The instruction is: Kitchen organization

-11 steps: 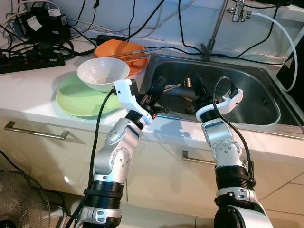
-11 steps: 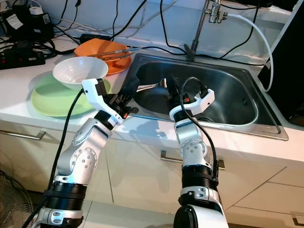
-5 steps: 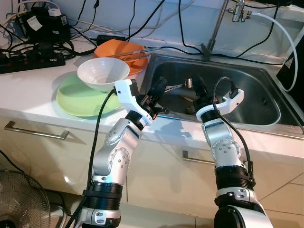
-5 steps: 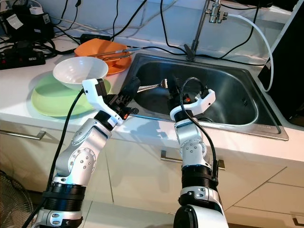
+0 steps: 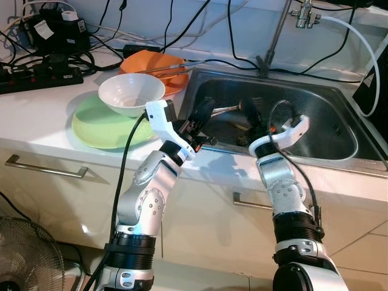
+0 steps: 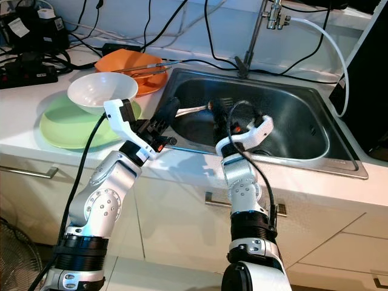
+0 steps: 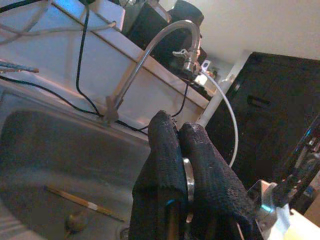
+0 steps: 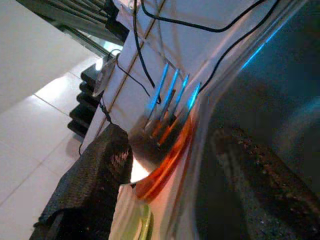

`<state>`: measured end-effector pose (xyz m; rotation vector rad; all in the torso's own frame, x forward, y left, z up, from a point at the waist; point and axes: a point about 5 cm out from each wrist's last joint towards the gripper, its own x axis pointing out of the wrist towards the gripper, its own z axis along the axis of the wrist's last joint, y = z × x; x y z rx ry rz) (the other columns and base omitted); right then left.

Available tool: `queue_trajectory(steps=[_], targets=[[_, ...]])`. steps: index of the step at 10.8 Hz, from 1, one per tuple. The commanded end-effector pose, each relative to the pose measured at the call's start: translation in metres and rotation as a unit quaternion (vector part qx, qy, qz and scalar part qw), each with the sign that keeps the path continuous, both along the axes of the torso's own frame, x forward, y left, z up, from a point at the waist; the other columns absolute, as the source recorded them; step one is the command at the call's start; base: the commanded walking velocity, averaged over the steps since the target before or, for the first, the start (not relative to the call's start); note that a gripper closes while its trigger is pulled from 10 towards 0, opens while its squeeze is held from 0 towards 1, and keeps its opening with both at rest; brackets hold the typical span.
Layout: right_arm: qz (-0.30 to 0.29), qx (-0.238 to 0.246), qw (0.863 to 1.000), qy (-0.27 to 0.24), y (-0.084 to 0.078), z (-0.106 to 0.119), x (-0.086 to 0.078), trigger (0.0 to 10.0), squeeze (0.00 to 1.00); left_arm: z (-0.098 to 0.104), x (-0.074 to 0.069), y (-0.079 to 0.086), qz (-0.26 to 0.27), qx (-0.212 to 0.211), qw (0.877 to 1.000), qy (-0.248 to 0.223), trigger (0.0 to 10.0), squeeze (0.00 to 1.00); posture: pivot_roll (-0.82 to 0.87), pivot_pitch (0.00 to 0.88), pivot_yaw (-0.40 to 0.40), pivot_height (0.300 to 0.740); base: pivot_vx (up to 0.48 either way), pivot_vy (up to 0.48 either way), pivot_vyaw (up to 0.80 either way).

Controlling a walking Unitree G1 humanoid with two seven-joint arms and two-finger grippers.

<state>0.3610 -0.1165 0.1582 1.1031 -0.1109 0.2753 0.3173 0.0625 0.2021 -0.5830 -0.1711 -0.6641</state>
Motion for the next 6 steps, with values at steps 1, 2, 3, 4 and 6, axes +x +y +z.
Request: queue_trajectory(steps=[1,2,3,4,6], targets=[[0.006,0.016,1.0,0.002,0.013,0.001,0.0,10.0,0.0,0.003,-0.003,-0.004,-0.017,-0.004,1.0,-0.005,10.0,0.0,0.23,0.005,-0.06,0.74,0.0,0.0,0.0],[0.004,0.018,1.0,0.0,0.013,0.002,0.0,10.0,0.0,0.001,-0.004,-0.005,-0.02,-0.003,1.0,-0.001,10.0,0.0,0.23,0.005,-0.061,0.74,0.0,0.0,0.0],[-0.003,0.022,1.0,-0.002,0.011,0.004,0.001,10.0,0.0,0.0,-0.004,-0.005,-0.021,-0.001,1.0,0.001,10.0,0.0,0.23,0.008,-0.062,0.74,0.0,0.0,0.0],[-0.009,0.028,1.0,-0.006,0.008,0.009,0.003,10.0,0.0,-0.003,-0.004,-0.003,-0.02,0.003,1.0,0.007,10.0,0.0,0.23,0.01,-0.062,0.74,0.0,0.0,0.0],[-0.019,0.039,0.999,-0.012,0.005,0.014,0.006,10.0,0.0,-0.006,-0.004,-0.001,-0.017,0.005,1.0,0.014,10.0,0.0,0.23,0.011,-0.062,0.74,0.0,0.0,0.0]])
